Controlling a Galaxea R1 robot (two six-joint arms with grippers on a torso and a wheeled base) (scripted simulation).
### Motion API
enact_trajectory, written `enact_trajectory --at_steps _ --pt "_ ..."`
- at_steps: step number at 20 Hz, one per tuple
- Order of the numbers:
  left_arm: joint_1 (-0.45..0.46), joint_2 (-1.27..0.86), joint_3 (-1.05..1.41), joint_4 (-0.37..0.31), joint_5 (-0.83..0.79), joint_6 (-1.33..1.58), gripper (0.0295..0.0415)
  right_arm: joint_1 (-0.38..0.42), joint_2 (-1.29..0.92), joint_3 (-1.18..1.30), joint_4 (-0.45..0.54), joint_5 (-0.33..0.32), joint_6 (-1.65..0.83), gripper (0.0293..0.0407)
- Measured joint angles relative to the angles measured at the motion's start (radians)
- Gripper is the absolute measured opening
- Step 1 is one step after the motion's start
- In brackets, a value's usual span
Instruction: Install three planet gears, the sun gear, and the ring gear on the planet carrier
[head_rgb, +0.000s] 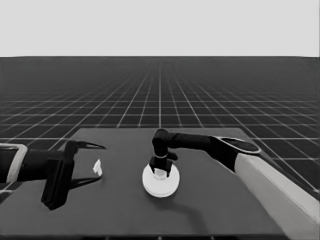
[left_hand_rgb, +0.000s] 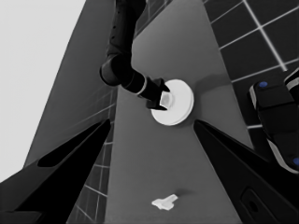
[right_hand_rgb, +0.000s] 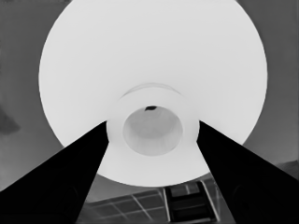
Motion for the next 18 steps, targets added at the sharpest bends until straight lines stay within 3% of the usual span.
enact_trajectory --at_steps 18 --pt "0.0 0.0 0.0 0.0 0.0 0.0 0.0385 0.0 0.0 0.0 0.0 0.0 0.157 0.0348"
